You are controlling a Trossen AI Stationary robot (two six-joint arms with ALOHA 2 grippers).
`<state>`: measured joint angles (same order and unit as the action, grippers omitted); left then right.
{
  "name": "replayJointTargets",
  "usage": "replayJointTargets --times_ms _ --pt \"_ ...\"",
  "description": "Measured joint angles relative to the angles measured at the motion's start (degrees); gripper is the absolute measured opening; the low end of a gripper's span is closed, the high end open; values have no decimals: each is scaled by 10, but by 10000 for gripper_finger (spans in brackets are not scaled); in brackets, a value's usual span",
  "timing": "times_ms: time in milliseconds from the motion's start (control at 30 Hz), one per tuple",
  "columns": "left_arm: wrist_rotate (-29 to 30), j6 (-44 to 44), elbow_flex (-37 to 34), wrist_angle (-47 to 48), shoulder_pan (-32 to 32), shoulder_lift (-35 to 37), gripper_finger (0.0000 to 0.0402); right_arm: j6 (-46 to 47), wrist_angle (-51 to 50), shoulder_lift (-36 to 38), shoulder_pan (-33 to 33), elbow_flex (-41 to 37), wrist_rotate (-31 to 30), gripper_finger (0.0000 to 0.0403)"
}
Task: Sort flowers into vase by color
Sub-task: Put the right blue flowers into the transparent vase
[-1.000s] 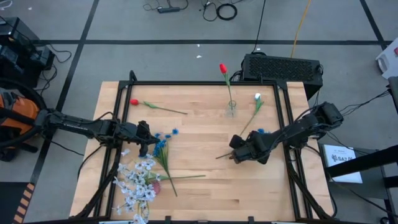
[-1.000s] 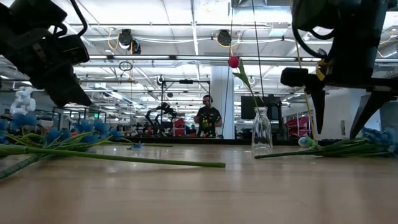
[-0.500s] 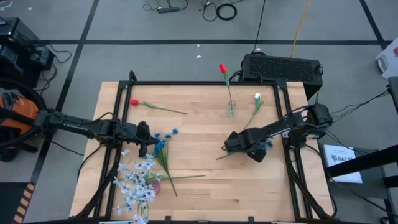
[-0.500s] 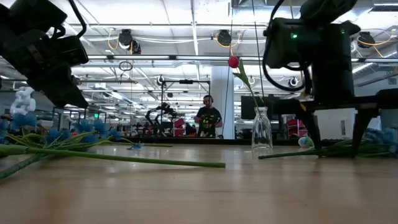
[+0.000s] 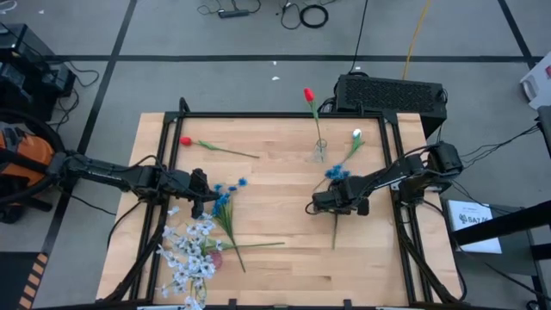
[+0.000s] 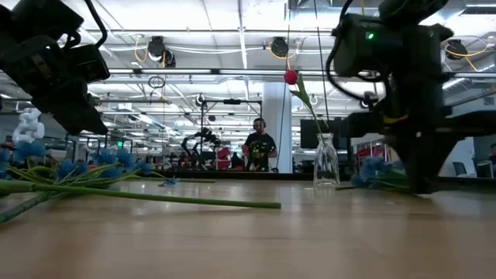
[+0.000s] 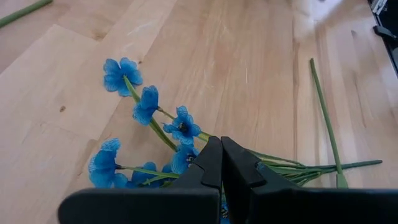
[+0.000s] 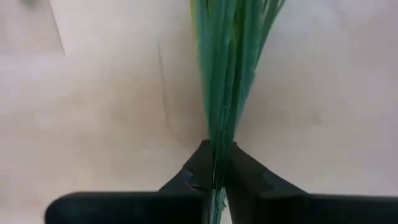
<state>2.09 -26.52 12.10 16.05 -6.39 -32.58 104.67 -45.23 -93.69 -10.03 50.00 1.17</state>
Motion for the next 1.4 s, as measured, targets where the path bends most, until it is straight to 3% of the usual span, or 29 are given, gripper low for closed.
replayJointTargets --times_ms 133,233,500,600,733,867,967,1033,1267,1333,1400 --pt "0 -1 0 0 0 0 4 -9 -21 25 -11 0 -2 7" --pt "0 -1 0 0 0 0 4 3 -20 69 -32 0 -47 5" --pt "7 -1 0 0 0 0 4 -86 -58 203 -50 2 -385 5" --pt "23 -1 0 0 0 0 4 -150 -58 240 -21 2 -468 5" --pt "42 0 0 -1 0 0 4 -337 -8 282 33 2 -523 5" --pt "74 0 0 -14 0 0 4 -557 93 324 115 2 -486 4" --pt "102 0 0 -23 0 0 4 -715 208 361 201 -25 -391 2" --pt "116 0 0 -24 0 0 4 -796 310 389 263 -62 -298 2" --pt "127 -1 0 -23 0 0 4 -909 679 437 401 -211 -51 1" --pt "127 -1 0 -23 0 0 4 -918 752 426 421 -234 -16 1" --pt "127 -1 0 -23 0 0 4 -919 758 412 436 -247 -7 1"
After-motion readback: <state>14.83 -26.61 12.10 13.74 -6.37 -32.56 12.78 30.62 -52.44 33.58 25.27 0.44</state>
